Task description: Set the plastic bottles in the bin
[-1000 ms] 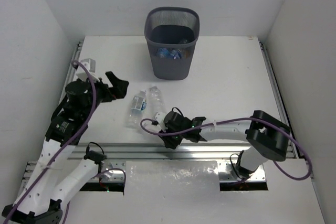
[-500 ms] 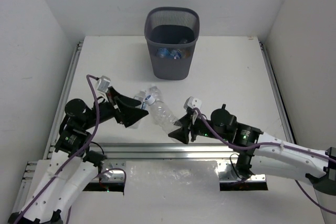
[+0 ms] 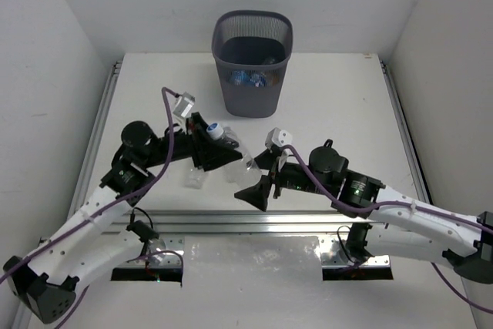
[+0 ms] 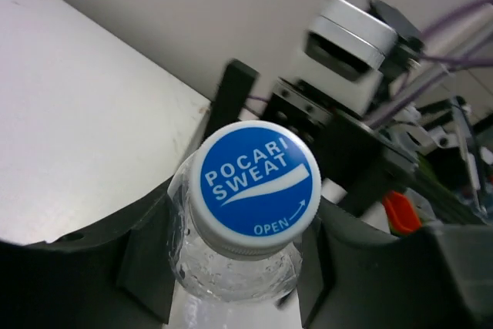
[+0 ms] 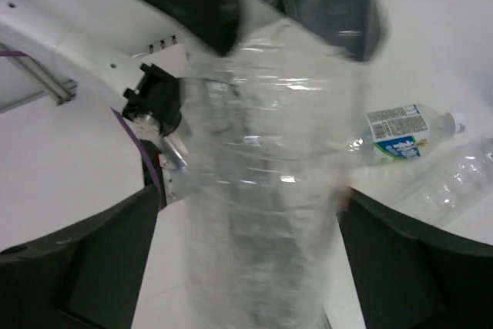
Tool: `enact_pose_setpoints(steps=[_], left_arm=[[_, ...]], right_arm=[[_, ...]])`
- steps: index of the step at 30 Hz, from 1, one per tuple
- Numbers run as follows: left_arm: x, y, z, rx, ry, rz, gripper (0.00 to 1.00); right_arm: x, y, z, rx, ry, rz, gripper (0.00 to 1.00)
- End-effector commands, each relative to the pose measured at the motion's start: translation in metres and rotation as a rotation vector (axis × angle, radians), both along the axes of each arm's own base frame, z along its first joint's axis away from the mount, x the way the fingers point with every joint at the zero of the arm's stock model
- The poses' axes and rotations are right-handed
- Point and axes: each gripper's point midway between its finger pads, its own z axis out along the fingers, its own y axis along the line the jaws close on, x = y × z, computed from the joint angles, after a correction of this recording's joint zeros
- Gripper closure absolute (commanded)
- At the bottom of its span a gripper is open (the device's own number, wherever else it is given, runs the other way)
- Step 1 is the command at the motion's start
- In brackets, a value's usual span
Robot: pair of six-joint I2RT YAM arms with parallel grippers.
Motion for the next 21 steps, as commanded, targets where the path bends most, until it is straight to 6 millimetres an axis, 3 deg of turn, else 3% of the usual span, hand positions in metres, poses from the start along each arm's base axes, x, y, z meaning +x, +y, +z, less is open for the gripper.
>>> enact_pose_setpoints(steps=[1,2,3,4,5,6,7,8,9,10,11,12,13,14,15,16,17,18,19,20,21], left_arm=[[0.036,-0.001,0.031,0.024,-0.052,0.172,1.0],[0.071,0.009,0.034,0.048,-0.033,0.352,1.0],[0.088,0.022,0.048,0.091,-0.026,0.473,1.0],[0.106,0.032,0.052,0.113,-0.011,0.578,1.0],[0.14,0.045,0.068,0.136,-0.022,0.74,1.0],[0.155,0.051,0.071,0.169,-0.018,0.809,1.0],[0.186,0.049,0.055,0.233,0.008,0.873,1.0],[0.203,0.05,0.059,0.247,0.0,0.899,1.0],[0.215,0.05,0.092,0.205,-0.047,0.915,1.0],[0.242,0.038,0.072,0.253,-0.023,0.901,1.0],[0.258,0.044,0.104,0.205,-0.059,0.927,1.0],[0.27,0.043,0.107,0.207,-0.049,0.918,1.0],[0.299,0.038,0.087,0.232,-0.009,0.893,1.0],[0.307,0.037,0.12,0.163,-0.036,0.88,1.0],[0.333,0.032,0.102,0.179,-0.003,0.862,0.99],[0.336,0.031,0.142,0.103,-0.053,0.855,0.94],[0.346,0.03,0.14,0.111,-0.039,0.854,0.82],[0.371,0.023,0.118,0.136,-0.005,0.858,0.77],[0.371,0.024,0.144,0.087,-0.047,0.846,0.6],[0.379,0.023,0.139,0.087,-0.04,0.847,0.36],[0.387,0.022,0.132,0.086,-0.034,0.852,0.01]], right_arm=[[0.016,-0.004,0.068,0.141,-0.144,-0.098,0.01],[0.024,-0.018,0.071,0.142,-0.146,-0.175,0.01],[0.034,-0.031,0.053,0.079,-0.132,-0.26,0.01],[0.045,-0.046,0.047,0.062,-0.123,-0.356,0.01],[0.067,-0.082,0.029,0.002,-0.104,-0.568,0.01],[0.074,-0.098,0.021,-0.007,-0.075,-0.665,0.01],[0.083,-0.12,0.016,-0.021,-0.074,-0.781,0.01],[0.082,-0.133,0.01,-0.021,-0.067,-0.814,0.01],[0.08,-0.14,0.003,-0.039,-0.057,-0.832,0.01],[0.079,-0.144,0.0,-0.043,-0.053,-0.837,0.01],[0.076,-0.15,-0.004,-0.054,-0.046,-0.839,0.01],[0.074,-0.153,-0.006,-0.065,-0.046,-0.839,0.01],[0.074,-0.155,-0.007,-0.075,-0.044,-0.84,0.01],[0.073,-0.157,-0.008,-0.089,-0.046,-0.841,0.01],[0.073,-0.158,-0.009,-0.101,-0.05,-0.844,0.01],[0.073,-0.157,-0.009,-0.106,-0.051,-0.841,0.01],[0.074,-0.155,-0.011,-0.122,-0.053,-0.833,0.01],[0.074,-0.152,-0.013,-0.133,-0.054,-0.823,0.01],[0.074,-0.149,-0.013,-0.138,-0.053,-0.815,0.01],[0.074,-0.144,-0.015,-0.147,-0.048,-0.797,0.01],[0.076,-0.138,-0.022,-0.174,-0.041,-0.788,0.01]])
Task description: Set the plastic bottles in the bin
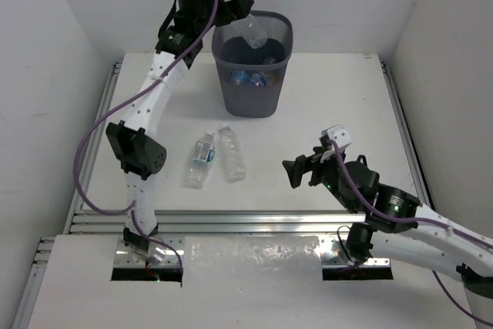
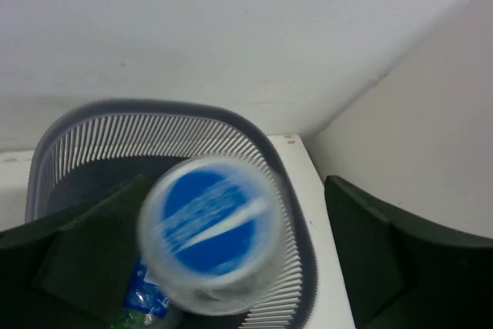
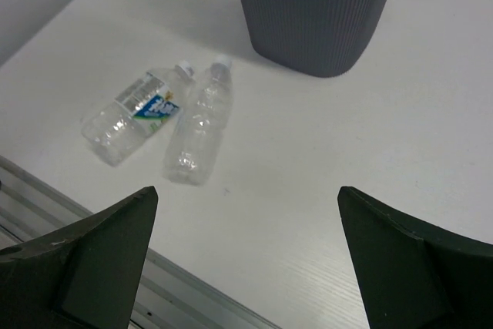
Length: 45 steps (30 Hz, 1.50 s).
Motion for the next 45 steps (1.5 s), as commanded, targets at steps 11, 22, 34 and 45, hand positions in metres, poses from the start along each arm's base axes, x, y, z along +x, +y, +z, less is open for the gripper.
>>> enact_pose_setpoints(steps=[11,22,34,45], left_arm=[[-0.069,0.087,0.042,0.076,-0.009,0.268,0.0],[-0.234,0.145,-0.087,0.103,0.143,0.282,0.0],[-0.306,0.075,-0.136,0.062,0.18,-0.236,0.0],[-0.332,-0.001,-0.135,-0.115,0.132,-0.652,0.0]], right_arm=[[0.058,0.115,-0.096,-0.096,0.326,0.186,0.01],[0.156,0.174,-0.201,-0.29,0.54,-0.026,0.08],[0.079,0.143,-0.12,-0.135,0.236,0.158,0.72],[-0.026,0.128,0.006,0.248,-0.101,0.637,0.74]])
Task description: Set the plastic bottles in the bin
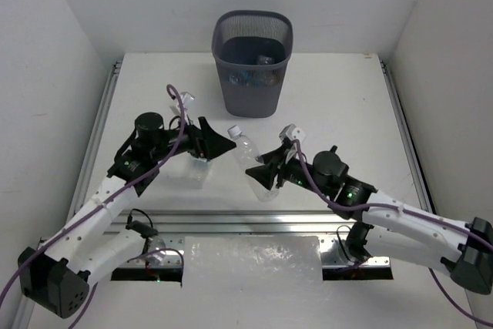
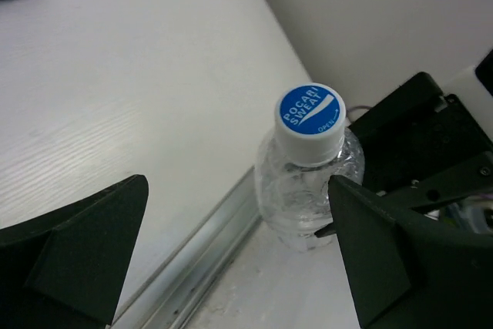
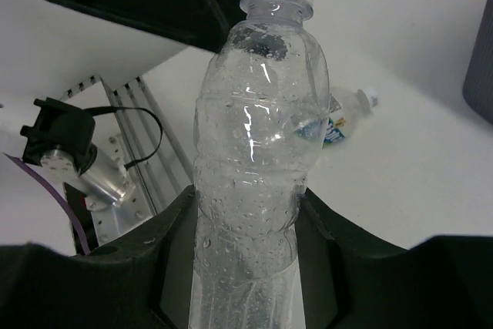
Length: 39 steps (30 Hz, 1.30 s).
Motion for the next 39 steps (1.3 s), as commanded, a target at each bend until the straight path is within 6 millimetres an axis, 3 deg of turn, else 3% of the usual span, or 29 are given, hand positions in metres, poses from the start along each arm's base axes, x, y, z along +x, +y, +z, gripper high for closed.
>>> enact_pose_setpoints(steps=[1,4,6,7,8,9,10,11,12,13,15,17,18,19,20,21,23,24,26,27,28,29,30,31,32,33,34,35,39], left_arm=[[-0.018,-0.035,0.048,-0.126,-0.149,-0.18,0.0],[-0.022,-0.054,0.057,-0.152,-0.163,-0.228,0.01],[-0.025,-0.067,0.063,-0.183,-0.166,-0.277,0.12],[-0.032,-0.073,0.072,-0.199,-0.176,-0.324,0.24],[-0.032,-0.076,0.076,-0.203,-0.181,-0.335,0.69],[-0.03,-0.079,0.076,-0.199,-0.174,-0.34,0.88],[-0.029,-0.079,0.085,-0.206,-0.189,-0.339,1.0],[-0.027,-0.08,0.086,-0.198,-0.184,-0.336,1.0],[-0.023,-0.079,0.099,-0.2,-0.209,-0.315,1.0],[-0.018,-0.078,0.095,-0.164,-0.195,-0.287,1.0],[0.004,-0.07,0.099,-0.099,-0.189,-0.168,1.0],[0.041,-0.047,0.122,-0.009,-0.217,0.065,1.0],[0.05,-0.037,0.156,-0.02,-0.275,0.141,1.0],[0.066,-0.02,0.162,0.025,-0.288,0.264,1.0],[0.079,-0.015,0.168,0.044,-0.294,0.317,1.0],[0.087,0.0,0.198,0.04,-0.333,0.411,1.0],[0.109,0.002,0.206,0.055,-0.338,0.465,1.0],[0.117,0.012,0.234,0.025,-0.379,0.505,1.0],[0.157,0.02,0.226,0.065,-0.348,0.568,1.0],[0.162,0.024,0.254,0.028,-0.387,0.573,1.0],[0.191,0.02,0.239,0.055,-0.356,0.586,0.96],[0.205,0.021,0.241,0.056,-0.358,0.601,0.9],[0.213,0.032,0.27,0.035,-0.419,0.635,0.75],[0.248,0.025,0.239,0.09,-0.363,0.647,0.65],[0.264,0.03,0.235,0.104,-0.354,0.666,0.54],[0.265,0.032,0.263,0.086,-0.411,0.663,0.31],[0.297,0.024,0.231,0.13,-0.37,0.657,0.12],[0.304,0.026,0.232,0.134,-0.385,0.653,0.01],[0.305,0.024,0.228,0.139,-0.417,0.62,0.0]], right_arm=[[-0.03,0.012,0.049,0.143,-0.136,0.19,0.74],[-0.043,0.017,0.069,0.188,-0.173,0.265,0.72],[-0.046,0.018,0.077,0.205,-0.19,0.283,0.68],[-0.044,0.017,0.084,0.215,-0.199,0.271,0.64],[-0.041,0.016,0.087,0.216,-0.206,0.253,0.57],[-0.039,0.014,0.09,0.221,-0.218,0.24,0.53],[-0.034,0.01,0.092,0.224,-0.223,0.201,0.51],[-0.03,0.004,0.095,0.222,-0.236,0.167,0.48],[-0.027,0.0,0.095,0.218,-0.242,0.137,0.29],[-0.018,-0.007,0.091,0.195,-0.243,0.075,0.04],[-0.009,-0.022,0.091,0.178,-0.243,-0.013,0.01],[0.006,-0.048,0.079,0.118,-0.213,-0.166,0.01],[0.01,-0.058,0.074,0.099,-0.202,-0.213,0.01],[0.012,-0.067,0.06,0.046,-0.185,-0.251,0.01],[0.013,-0.081,0.064,0.053,-0.196,-0.302,0.01],[0.013,-0.088,0.056,0.023,-0.193,-0.319,0.01],[0.012,-0.099,0.059,0.024,-0.205,-0.347,0.01],[0.011,-0.106,0.065,0.037,-0.216,-0.37,0.01],[0.011,-0.111,0.068,0.031,-0.225,-0.382,0.01],[0.011,-0.113,0.068,0.013,-0.22,-0.388,0.01],[0.01,-0.114,0.066,0.0,-0.212,-0.387,0.01],[0.01,-0.113,0.065,-0.011,-0.206,-0.382,0.01],[0.009,-0.11,0.068,-0.015,-0.203,-0.365,0.01],[0.008,-0.11,0.063,-0.042,-0.187,-0.358,0.01],[0.008,-0.109,0.063,-0.049,-0.179,-0.351,0.01],[0.007,-0.107,0.065,-0.05,-0.173,-0.345,0.01],[0.007,-0.107,0.063,-0.061,-0.166,-0.342,0.01],[0.006,-0.107,0.064,-0.063,-0.165,-0.336,0.01],[0.005,-0.108,0.063,-0.089,-0.154,-0.335,0.01]])
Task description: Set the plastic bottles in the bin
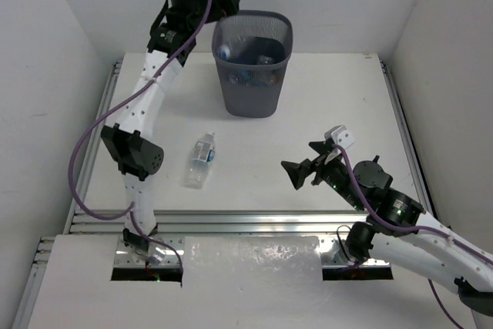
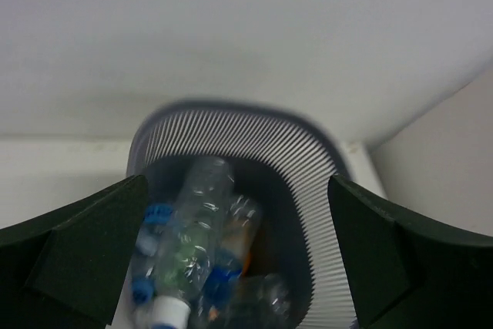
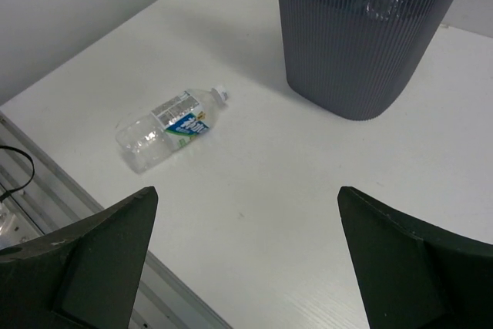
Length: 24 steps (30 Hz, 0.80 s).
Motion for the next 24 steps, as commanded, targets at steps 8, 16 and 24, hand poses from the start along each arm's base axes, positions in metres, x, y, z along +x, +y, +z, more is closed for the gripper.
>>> enact_pose_setpoints(steps=[8,16,24], left_arm=[[-0.162,0.057,-0.028,0.098,0.128,0.126,0.0],[-0.232,0.063,-0.265,0.382,0.742,-0.005,0.0],[-0.242,0.075,-0.379,0.484,1.009,0.021,0.0]], right_arm=[[-0.003,0.0,0.007,0.019,-0.011,0.012,0.01],[-0.006,0.009,-0.005,0.004,0.022,0.052,0.01],[-0.008,0.018,-0.016,0.025,0.037,0.084,0.01]])
